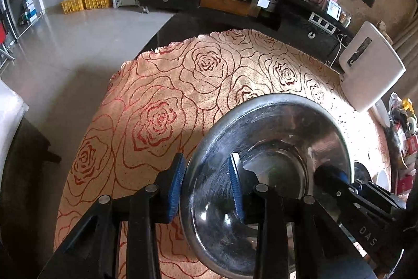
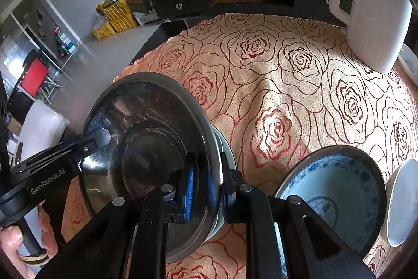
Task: Organize plates and bowls
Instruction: 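Carry the steel bowl over the plate stack and lower it onto the dish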
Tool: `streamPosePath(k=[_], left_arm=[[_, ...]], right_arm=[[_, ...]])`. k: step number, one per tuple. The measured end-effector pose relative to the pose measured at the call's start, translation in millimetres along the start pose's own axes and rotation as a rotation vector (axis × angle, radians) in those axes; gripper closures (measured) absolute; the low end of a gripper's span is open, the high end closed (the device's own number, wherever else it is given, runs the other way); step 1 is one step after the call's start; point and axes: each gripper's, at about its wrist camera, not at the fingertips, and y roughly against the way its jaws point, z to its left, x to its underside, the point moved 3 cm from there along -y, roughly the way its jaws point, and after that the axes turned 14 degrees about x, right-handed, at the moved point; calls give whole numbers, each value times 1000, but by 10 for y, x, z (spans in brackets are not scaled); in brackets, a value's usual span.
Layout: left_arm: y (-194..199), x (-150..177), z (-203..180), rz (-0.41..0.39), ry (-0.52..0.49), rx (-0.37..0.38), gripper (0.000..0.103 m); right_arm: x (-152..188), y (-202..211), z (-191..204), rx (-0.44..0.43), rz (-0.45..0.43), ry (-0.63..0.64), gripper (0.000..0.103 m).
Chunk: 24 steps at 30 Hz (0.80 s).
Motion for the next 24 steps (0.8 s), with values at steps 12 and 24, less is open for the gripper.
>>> streamPosePath(k=[12, 24], left_arm=[[-90, -1, 54, 19, 19, -3, 71], [-240, 31, 88, 46, 37, -21, 70]], right_arm=[[6, -90, 28, 7, 17, -4, 0], [4, -178, 40, 18, 26, -5, 0]])
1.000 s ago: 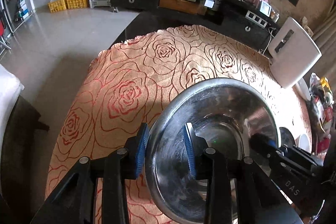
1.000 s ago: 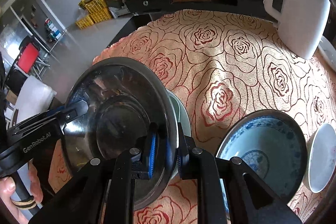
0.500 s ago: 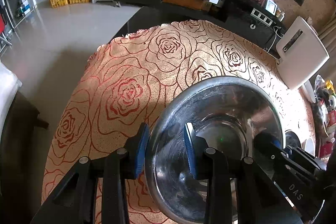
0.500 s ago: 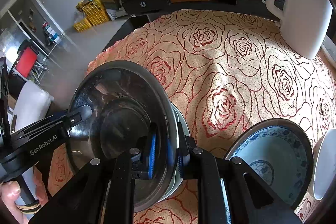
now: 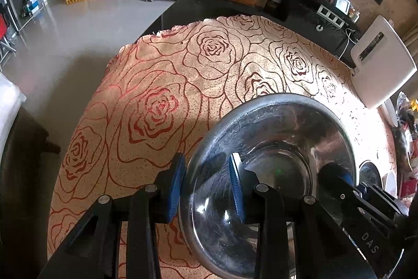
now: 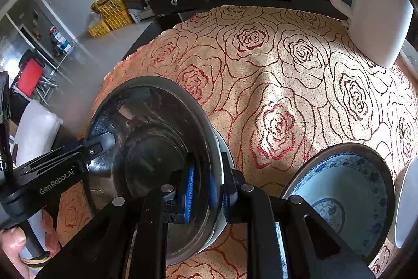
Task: Organize plates and bowls
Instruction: 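Carry the steel bowl over the plate stack and lower it onto the dish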
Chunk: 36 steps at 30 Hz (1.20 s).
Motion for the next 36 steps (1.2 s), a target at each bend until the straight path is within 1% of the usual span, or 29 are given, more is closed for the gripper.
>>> streamPosePath(k=[18, 22, 27, 32, 36], left_arm=[[-10, -2, 38, -1, 25, 11, 70], [-13, -2, 44, -5, 28, 7, 70], [59, -17, 61, -31, 31, -15, 69], [184, -47, 68, -65, 33, -20, 68], [221, -51, 57, -72, 34, -16, 68]], right_arm=[[-14, -36, 71, 42, -17, 29, 0], [-24, -13, 72, 75, -39, 33, 0], [-49, 27, 25, 109, -65, 33, 0], [-60, 40, -22, 106, -70, 25, 0], [-43, 42, -12, 112, -79, 30, 0]])
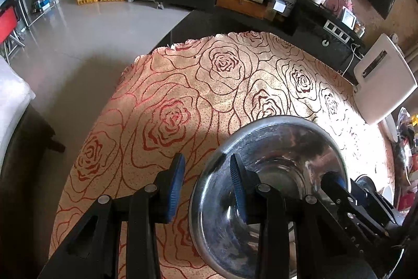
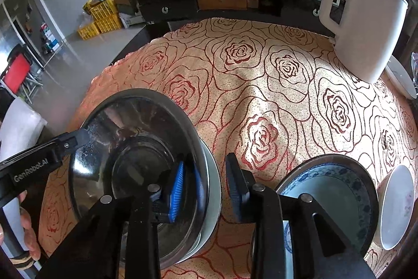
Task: Organize plates and bowls
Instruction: 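Carry the steel bowl over the plate stack and lower it onto the dish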
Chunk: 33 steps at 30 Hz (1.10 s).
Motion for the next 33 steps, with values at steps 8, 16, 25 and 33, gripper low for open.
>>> streamPosePath(k=[8, 16, 25, 33], left_arm=[[76, -17, -28, -23, -20, -11, 68], [71, -12, -41, -18, -23, -7, 68], [72, -5, -22, -11, -17, -5, 68], [25, 18, -2, 7, -20, -31, 68]], right_arm=[[-23, 73, -27, -5, -41, -20, 0], [-83, 254, -117, -32, -118, -62, 0], [-17, 145, 36, -42, -69, -7, 0], [52, 5, 69, -82, 16, 4, 0]])
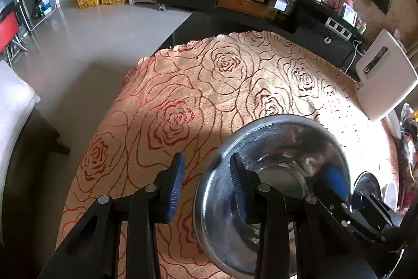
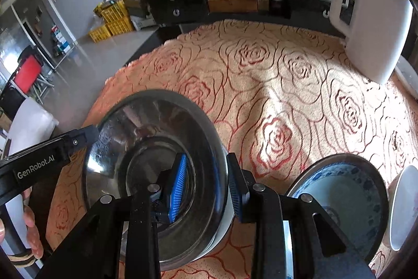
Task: Organize plates and bowls
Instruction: 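Carry the steel bowl over the plate stack and lower it onto the dish, then open the left tool to release the steel bowl and withdraw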
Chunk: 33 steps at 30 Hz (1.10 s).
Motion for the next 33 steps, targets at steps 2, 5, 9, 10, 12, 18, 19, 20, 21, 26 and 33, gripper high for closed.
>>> streamPosePath(k=[2, 5, 9, 10, 12, 18, 19, 20, 21, 26, 33], left_arm=[[0, 2, 11, 0, 5, 1, 68], [23, -3, 16, -6, 6, 0, 68], [33, -9, 27, -6, 12, 7, 68], [37, -10, 26, -6, 12, 9, 68], [44, -10, 23, -6, 14, 12, 68], [76, -9, 11, -13, 20, 20, 68], [78, -7, 13, -13, 21, 21, 68], [81, -6, 21, -14, 23, 20, 68], [86, -8, 31, -14, 27, 19, 68], [85, -17, 70, -12, 38, 18, 68], [104, -15, 51, -15, 29, 21, 68]], right_arm=[[41, -44, 38, -1, 25, 10, 0], [85, -92, 95, 8, 49, 36, 0], [44, -19, 39, 6, 17, 5, 0], [18, 22, 26, 12, -4, 2, 0], [-35, 99, 11, 25, -47, 6, 0], [-67, 171, 125, 102, -121, 78, 0], [-56, 160, 162, 112, -120, 93, 0], [-40, 147, 199, 122, -119, 106, 0], [-27, 130, 224, 132, -116, 117, 0], [4, 98, 264, 162, -108, 150, 0], [-13, 92, 236, 149, -101, 140, 0]])
